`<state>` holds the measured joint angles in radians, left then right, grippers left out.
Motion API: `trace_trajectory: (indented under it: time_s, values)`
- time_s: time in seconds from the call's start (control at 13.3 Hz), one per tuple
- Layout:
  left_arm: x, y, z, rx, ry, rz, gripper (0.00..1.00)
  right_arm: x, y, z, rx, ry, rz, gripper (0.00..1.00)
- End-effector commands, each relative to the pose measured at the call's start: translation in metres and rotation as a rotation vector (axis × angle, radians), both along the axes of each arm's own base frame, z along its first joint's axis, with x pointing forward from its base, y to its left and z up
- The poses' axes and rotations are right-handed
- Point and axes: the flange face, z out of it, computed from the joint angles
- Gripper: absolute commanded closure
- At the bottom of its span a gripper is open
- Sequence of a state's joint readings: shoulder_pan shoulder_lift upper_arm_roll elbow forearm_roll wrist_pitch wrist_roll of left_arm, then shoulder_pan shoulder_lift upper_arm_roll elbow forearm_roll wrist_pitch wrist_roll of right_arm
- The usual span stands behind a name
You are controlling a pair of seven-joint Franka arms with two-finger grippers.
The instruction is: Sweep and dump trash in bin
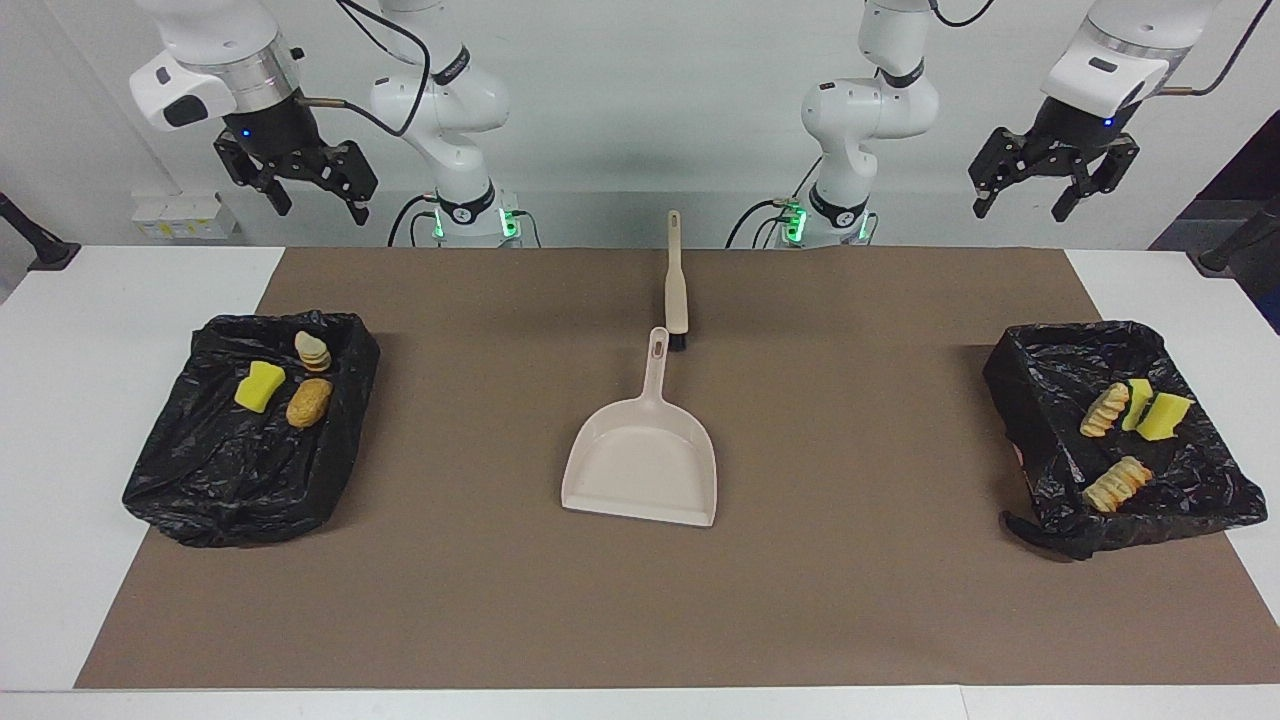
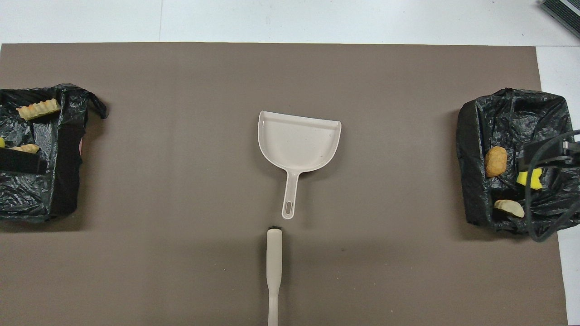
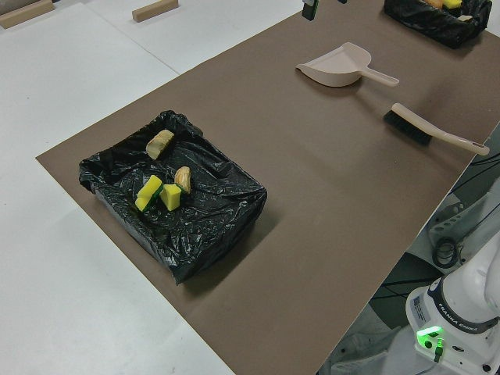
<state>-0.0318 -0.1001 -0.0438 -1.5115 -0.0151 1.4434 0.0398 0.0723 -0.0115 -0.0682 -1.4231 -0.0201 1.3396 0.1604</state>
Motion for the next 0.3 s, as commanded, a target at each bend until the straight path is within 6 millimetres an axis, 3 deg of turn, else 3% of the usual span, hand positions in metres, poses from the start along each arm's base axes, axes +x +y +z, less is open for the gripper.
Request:
trace_trajectory:
  time_s: [0.0,0.22]
  values:
    - [-0.0093,-0.0006,0.0007,-0.01,0.002,0.011,0.0,-0.0033,-0.0003,-0.0002,0.021,-0.009,0.02,0.0]
    - [-0.0094,0.0002,0.0006,-0.01,0.004,0.014,0.0,-0.0031,-0.0003,-0.0001,0.021,-0.01,0.026,0.0]
